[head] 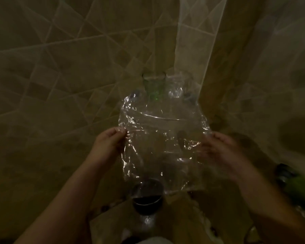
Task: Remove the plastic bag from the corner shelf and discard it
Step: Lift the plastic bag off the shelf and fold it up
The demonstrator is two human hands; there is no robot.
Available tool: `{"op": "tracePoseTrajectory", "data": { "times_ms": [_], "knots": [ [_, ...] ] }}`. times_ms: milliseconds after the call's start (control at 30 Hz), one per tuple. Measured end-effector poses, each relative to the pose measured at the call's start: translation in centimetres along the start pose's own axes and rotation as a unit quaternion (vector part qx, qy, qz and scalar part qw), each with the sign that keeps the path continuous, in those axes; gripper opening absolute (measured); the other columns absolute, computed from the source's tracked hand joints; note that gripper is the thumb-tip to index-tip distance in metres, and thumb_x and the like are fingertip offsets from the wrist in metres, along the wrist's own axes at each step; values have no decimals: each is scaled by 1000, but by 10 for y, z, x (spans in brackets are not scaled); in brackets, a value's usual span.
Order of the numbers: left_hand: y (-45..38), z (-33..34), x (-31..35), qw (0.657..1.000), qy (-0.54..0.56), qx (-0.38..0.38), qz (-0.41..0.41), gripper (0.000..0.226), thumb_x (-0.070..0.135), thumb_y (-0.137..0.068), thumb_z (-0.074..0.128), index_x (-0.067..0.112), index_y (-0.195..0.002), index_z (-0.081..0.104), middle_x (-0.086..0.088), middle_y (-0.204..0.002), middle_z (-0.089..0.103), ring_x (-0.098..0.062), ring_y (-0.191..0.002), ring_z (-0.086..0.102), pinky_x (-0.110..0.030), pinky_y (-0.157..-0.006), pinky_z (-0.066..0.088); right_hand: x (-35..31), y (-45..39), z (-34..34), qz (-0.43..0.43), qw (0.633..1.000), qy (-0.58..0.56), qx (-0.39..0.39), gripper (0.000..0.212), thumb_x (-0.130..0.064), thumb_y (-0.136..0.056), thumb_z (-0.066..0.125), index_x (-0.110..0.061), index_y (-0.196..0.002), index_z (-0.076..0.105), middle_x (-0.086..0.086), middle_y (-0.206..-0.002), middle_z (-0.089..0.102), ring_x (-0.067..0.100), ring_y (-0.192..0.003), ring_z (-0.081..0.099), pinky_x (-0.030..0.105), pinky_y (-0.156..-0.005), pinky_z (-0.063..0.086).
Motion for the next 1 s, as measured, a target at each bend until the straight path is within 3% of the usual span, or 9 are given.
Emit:
{"op": "tracePoseTrajectory", "data": {
  "times_ms": [100, 233, 400, 500, 567, 667, 700, 833, 1000],
  "knots": [
    [8, -3, 2, 1000, -3, -20, -21, 37, 8, -92, 53, 20, -62, 72, -2, -65, 69, -9, -52, 51, -19, -48, 41, -6, -3, 6, 0, 999, -12, 43, 11, -17, -89, 57, -9, -91, 65, -1, -63, 71, 10, -51, 65, 19, -42, 49],
    [18, -15, -3, 999, -6, -22, -42, 26, 16, -93, 53, 17, -71, 68, -5, -72, 71, -19, -66, 51, -27, -57, 37, -1, 6, 7, -18, 999, 13, 41, 8, -15, -85, 62, -15, -79, 68, -2, -62, 67, 7, -52, 59, 17, -45, 47],
    [31, -27, -11, 999, -37, 32, 2, 31, 22, -95, 54, 16, -65, 62, -9, -66, 61, -13, -55, 54, -24, -52, 41, 4, 32, 4, -81, 995, -7, 61, 6, -16, -71, 68, -16, -76, 72, -2, -60, 67, 7, -53, 60, 18, -50, 49],
    [42, -28, -11, 996, -70, 36, 52, 33, 23, -93, 56, 18, -63, 69, 0, -56, 63, -8, -50, 52, -23, -50, 42, 4, 51, 0, -124, 989, 31, 70, 47, 7, -74, 64, -35, -96, 66, -5, -65, 70, 8, -54, 63, 20, -47, 51],
    [52, -26, -5, 993, -71, 34, 86, 11, 29, -85, 63, 24, -81, 72, 5, -60, 66, -5, -54, 56, -21, -52, 44, -3, 64, -3, -150, 984, 73, 61, 63, 11, -74, 64, -41, -108, 58, -7, -71, 71, 8, -58, 65, 21, -50, 53],
    [63, -29, 2, 988, -74, 39, 130, 57, 26, -76, 69, 33, -130, 51, 2, -73, 70, -7, -69, 66, -18, -61, 52, -19, 81, -8, -190, 974, 116, 33, 49, -4, -71, 70, -39, -105, 65, -10, -79, 73, 6, -66, 66, 21, -58, 55],
    [67, -30, 7, 984, -88, 35, 149, 65, 24, -76, 70, 36, -135, 46, 2, -78, 71, -8, -75, 67, -17, -66, 53, -25, 87, -8, -195, 972, 129, 26, 42, -10, -70, 70, -37, -103, 67, -11, -82, 73, 5, -69, 67, 20, -61, 55],
    [82, -22, 31, 971, -127, -16, 202, 50, 20, -68, 74, 37, -114, 66, 10, -85, 69, -5, -82, 64, -15, -73, 52, -43, 100, -6, -207, 971, 121, -9, 45, -11, -59, 69, -37, -96, 71, -15, -86, 73, 3, -75, 65, 15, -65, 54],
    [90, -16, 41, 970, -127, -50, 200, 39, 13, -67, 72, 30, -102, 73, 13, -82, 70, 0, -77, 64, -13, -69, 51, -52, 103, -13, -227, 972, 56, 31, 31, -17, -59, 69, -33, -84, 75, -10, -71, 74, 1, -66, 67, 12, -58, 52]
  ]
}}
Point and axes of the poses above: each hand's wrist, its own y-axis away from the middle knuckle, its own z-axis out of the palm, x = y × z, the point moved 3 cm from there along -y, towards the middle knuckle
